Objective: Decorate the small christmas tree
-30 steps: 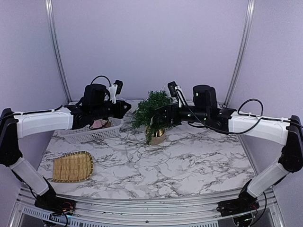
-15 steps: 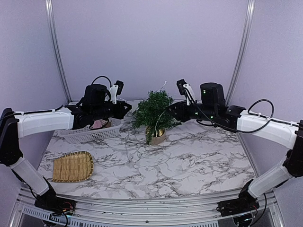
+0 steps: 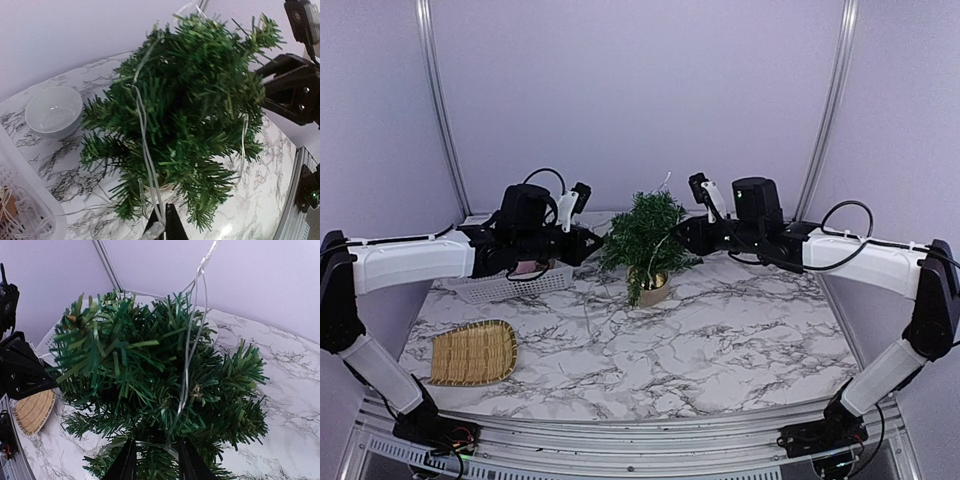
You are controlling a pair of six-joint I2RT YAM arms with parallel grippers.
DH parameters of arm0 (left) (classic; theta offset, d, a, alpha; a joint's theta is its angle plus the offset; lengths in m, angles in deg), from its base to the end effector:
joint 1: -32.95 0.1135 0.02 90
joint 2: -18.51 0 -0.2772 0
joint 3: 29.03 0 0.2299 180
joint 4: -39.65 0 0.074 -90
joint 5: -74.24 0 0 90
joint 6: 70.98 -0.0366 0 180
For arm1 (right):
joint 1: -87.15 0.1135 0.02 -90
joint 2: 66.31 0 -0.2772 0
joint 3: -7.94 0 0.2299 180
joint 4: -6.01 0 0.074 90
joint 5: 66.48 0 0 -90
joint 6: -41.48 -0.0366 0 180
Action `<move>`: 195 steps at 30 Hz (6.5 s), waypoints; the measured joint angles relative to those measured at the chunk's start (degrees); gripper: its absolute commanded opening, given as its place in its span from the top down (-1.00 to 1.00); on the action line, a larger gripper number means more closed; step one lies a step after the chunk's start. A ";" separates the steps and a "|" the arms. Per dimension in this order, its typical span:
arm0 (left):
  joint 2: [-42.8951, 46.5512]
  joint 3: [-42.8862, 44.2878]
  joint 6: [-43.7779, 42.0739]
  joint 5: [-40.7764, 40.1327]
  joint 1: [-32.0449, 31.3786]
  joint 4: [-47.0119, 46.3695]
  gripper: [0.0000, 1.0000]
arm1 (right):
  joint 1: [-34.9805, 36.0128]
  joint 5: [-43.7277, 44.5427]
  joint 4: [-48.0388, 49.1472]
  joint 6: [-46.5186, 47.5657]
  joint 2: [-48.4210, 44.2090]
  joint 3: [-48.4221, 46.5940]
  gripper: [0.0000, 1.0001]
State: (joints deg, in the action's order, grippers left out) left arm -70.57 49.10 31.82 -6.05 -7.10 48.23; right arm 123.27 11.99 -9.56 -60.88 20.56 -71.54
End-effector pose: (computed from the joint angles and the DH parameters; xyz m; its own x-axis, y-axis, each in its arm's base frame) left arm 0.2601 -0.2267 0.3102 -0.4170 0.0653 -0.9066 0.6804 0.6837 -0.2638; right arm 0.2655 0.2028 0.3179 -0.4633 -0.0784 -0.8827 -0.6420 0.7164 0.2733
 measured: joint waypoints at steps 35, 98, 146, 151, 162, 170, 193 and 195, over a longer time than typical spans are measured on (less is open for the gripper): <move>11.96 -22.82 -1.38 -4.96 -2.12 -9.09 -0.34 | -0.15 -4.17 0.37 0.74 -9.14 0.57 0.20; 14.25 -33.27 -29.27 0.50 -4.74 -20.59 1.00 | 0.68 -11.02 -3.10 5.73 -11.52 2.05 0.10; 28.17 -21.62 -24.90 6.49 -11.04 -11.47 0.27 | 20.31 -11.32 -5.88 29.27 6.62 -11.10 1.00; 34.40 -25.14 -21.75 0.55 -9.70 -15.28 -0.35 | 20.31 -8.90 -4.98 28.41 -0.24 -10.51 1.00; 36.41 -35.80 -19.63 -4.07 -4.74 -21.49 -0.53 | 20.22 -6.93 -4.61 27.82 -7.15 -12.00 1.00; 25.16 -37.05 -24.20 0.15 -4.72 -24.09 -0.43 | 19.32 -6.75 -5.57 27.26 -9.55 -14.56 1.00; 10.71 -35.17 -26.21 -3.87 -3.54 -42.51 1.00 | 15.93 -7.04 -5.49 25.42 -11.30 -15.63 1.00; 13.55 -35.19 -26.25 -4.63 -3.41 -41.48 1.00 | 15.30 -6.43 -4.76 24.92 -12.00 -15.26 1.00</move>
State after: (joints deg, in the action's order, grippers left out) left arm -57.01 13.91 5.57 -10.68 -10.51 6.75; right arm 138.57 5.57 -14.33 -35.96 8.56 -86.80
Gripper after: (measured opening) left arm 0.017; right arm 0.010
